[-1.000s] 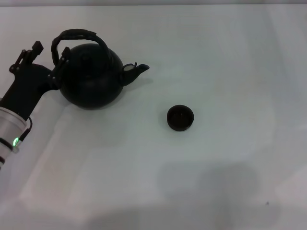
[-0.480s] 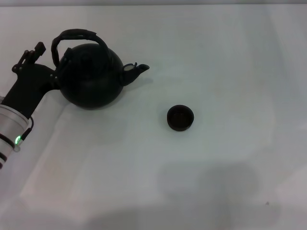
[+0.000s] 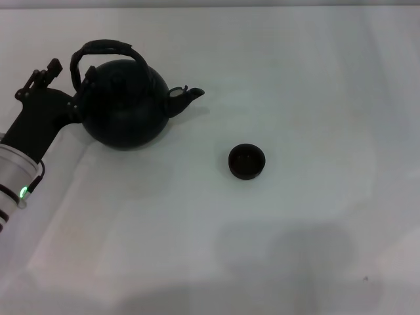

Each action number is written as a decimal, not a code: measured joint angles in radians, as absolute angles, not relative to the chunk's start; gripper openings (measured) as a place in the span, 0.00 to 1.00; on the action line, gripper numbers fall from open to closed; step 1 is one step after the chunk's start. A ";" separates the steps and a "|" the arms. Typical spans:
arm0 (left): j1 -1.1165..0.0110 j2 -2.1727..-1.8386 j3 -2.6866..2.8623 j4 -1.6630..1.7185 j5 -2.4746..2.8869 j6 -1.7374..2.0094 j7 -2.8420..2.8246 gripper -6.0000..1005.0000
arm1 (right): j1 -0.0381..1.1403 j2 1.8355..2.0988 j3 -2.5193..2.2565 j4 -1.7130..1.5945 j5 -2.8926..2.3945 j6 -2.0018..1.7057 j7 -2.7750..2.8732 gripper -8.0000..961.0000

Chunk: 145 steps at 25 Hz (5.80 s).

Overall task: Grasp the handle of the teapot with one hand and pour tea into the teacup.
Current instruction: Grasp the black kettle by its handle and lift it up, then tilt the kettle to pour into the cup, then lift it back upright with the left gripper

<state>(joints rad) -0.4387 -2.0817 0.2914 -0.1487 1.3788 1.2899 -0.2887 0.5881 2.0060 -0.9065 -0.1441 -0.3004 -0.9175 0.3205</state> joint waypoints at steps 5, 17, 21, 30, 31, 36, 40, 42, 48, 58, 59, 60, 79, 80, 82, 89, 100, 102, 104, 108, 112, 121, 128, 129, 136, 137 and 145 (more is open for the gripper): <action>-0.440 -2.082 0.291 -0.149 1.377 1.287 -0.288 0.69 | 0.588 2.006 -0.906 -0.144 -0.301 -0.916 0.321 0.87; -0.445 -2.080 0.288 -0.146 1.373 1.279 -0.288 0.53 | 0.589 2.007 -0.907 -0.144 -0.301 -0.916 0.321 0.87; -0.445 -2.080 0.287 -0.146 1.372 1.278 -0.288 0.52 | 0.589 2.005 -0.907 -0.144 -0.300 -0.916 0.321 0.87; -0.447 -2.082 0.287 -0.145 1.371 1.262 -0.284 0.33 | 0.583 2.005 -0.897 -0.144 -0.298 -0.920 0.321 0.87; -0.448 -2.082 0.287 -0.143 1.371 1.262 -0.284 0.32 | 0.581 2.005 -0.896 -0.144 -0.298 -0.922 0.321 0.87; -0.452 -2.081 0.287 -0.132 1.371 1.261 -0.284 0.26 | 0.576 2.003 -0.894 -0.151 -0.298 -0.922 0.321 0.87; -0.456 -2.081 0.287 -0.127 1.375 1.256 -0.284 0.20 | 0.574 2.002 -0.894 -0.155 -0.297 -0.920 0.321 0.87; -0.458 -2.081 0.287 -0.126 1.377 1.253 -0.284 0.17 | 0.574 2.002 -0.893 -0.156 -0.297 -0.919 0.321 0.87; -0.461 -2.082 0.287 -0.126 1.375 1.256 -0.284 0.12 | 0.575 2.002 -0.893 -0.157 -0.292 -0.916 0.321 0.87; -0.532 -2.077 0.292 -0.099 1.380 1.294 -0.284 0.11 | 0.574 2.004 -0.881 -0.157 -0.286 -0.913 0.321 0.87; -0.542 -2.077 0.294 -0.090 1.385 1.298 -0.284 0.11 | 0.574 2.004 -0.881 -0.157 -0.286 -0.913 0.321 0.87; -0.550 -2.077 0.295 -0.083 1.392 1.301 -0.284 0.11 | 0.574 2.004 -0.881 -0.156 -0.286 -0.913 0.321 0.87; -0.562 -2.075 0.299 0.003 1.598 1.393 -0.177 0.11 | 0.569 2.009 -0.846 -0.153 -0.287 -0.913 0.321 0.87; -0.564 -2.075 0.299 0.008 1.606 1.393 -0.175 0.11 | 0.570 2.010 -0.847 -0.153 -0.287 -0.913 0.321 0.87; -0.571 -2.075 0.300 0.015 1.614 1.392 -0.172 0.12 | 0.573 2.010 -0.849 -0.153 -0.288 -0.913 0.321 0.87; -0.590 -2.076 0.327 0.035 1.624 1.387 -0.154 0.12 | 0.578 2.013 -0.849 -0.147 -0.287 -0.913 0.321 0.87; -0.626 -2.079 0.355 0.033 1.641 1.361 -0.140 0.12 | 0.589 2.018 -0.855 -0.144 -0.294 -0.913 0.323 0.87; -0.631 -2.079 0.368 0.031 1.641 1.351 -0.129 0.12 | 0.592 2.018 -0.855 -0.144 -0.294 -0.913 0.323 0.87; -0.637 -2.080 0.373 0.028 1.641 1.341 -0.113 0.11 | 0.594 2.019 -0.855 -0.144 -0.295 -0.913 0.324 0.87; -0.646 -2.082 0.373 0.024 1.641 1.332 -0.087 0.11 | 0.594 2.020 -0.855 -0.143 -0.295 -0.913 0.325 0.87; -0.655 -2.083 0.373 0.011 1.641 1.331 -0.055 0.12 | 0.594 2.020 -0.854 -0.143 -0.295 -0.913 0.326 0.87; -0.672 -2.084 0.374 -0.020 1.654 1.331 0.032 0.11 | 0.594 2.020 -0.854 -0.142 -0.294 -0.913 0.326 0.87; -0.677 -2.085 0.374 -0.041 1.655 1.323 0.079 0.11 | 0.594 2.020 -0.854 -0.141 -0.294 -0.913 0.326 0.87; -0.679 -2.085 0.374 -0.042 1.655 1.319 0.081 0.11 | 0.594 2.020 -0.854 -0.141 -0.294 -0.913 0.326 0.87; -0.681 -2.086 0.374 -0.043 1.655 1.308 0.103 0.11 | 0.594 2.020 -0.854 -0.141 -0.294 -0.913 0.326 0.87; -0.681 -2.086 0.374 -0.043 1.655 1.307 0.103 0.11 | 0.594 2.020 -0.854 -0.141 -0.294 -0.913 0.326 0.87; -0.681 -2.086 0.374 -0.043 1.656 1.305 0.104 0.11 | 0.595 2.020 -0.854 -0.141 -0.294 -0.913 0.327 0.87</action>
<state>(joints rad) -0.6811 -2.0862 0.3742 -0.0430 1.6560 1.3054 0.1044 0.5952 2.0205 -0.8544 -0.1410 -0.2944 -0.9127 0.3265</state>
